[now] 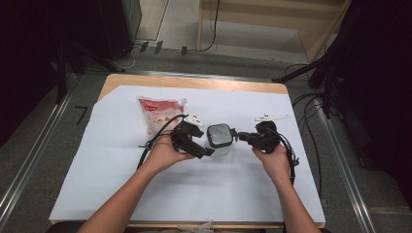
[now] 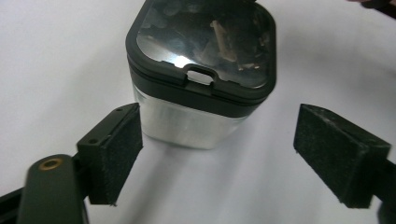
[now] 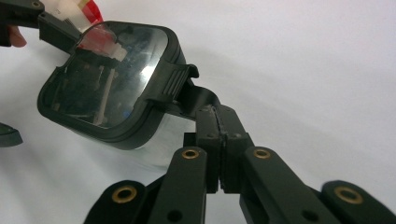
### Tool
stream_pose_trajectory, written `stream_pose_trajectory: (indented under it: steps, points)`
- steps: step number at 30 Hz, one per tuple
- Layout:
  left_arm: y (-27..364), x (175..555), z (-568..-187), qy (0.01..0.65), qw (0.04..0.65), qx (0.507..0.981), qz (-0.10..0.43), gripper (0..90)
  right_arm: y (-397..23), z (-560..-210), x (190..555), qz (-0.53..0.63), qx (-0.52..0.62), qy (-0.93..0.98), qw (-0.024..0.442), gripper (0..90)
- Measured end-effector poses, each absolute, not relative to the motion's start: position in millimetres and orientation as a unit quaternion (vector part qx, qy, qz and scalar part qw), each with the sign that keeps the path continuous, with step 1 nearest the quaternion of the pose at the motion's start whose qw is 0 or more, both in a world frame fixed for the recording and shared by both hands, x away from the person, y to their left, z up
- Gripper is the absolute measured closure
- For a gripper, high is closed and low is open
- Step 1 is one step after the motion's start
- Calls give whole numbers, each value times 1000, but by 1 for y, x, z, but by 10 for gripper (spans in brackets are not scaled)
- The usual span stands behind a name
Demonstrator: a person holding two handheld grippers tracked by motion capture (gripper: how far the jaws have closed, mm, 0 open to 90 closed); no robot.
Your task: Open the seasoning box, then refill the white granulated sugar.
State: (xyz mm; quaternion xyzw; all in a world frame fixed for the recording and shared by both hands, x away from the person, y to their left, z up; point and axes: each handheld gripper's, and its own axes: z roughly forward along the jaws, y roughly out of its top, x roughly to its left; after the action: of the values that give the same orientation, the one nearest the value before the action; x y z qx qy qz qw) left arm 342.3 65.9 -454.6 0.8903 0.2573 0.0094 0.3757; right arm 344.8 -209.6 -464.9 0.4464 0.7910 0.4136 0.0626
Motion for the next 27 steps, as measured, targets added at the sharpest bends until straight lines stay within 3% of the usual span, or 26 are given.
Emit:
stream_pose_trajectory:
  steps: [27]
  points:
    - [33,364,-466,226,355,906,35,143,-208,-471,354,423,461,778,62,900]
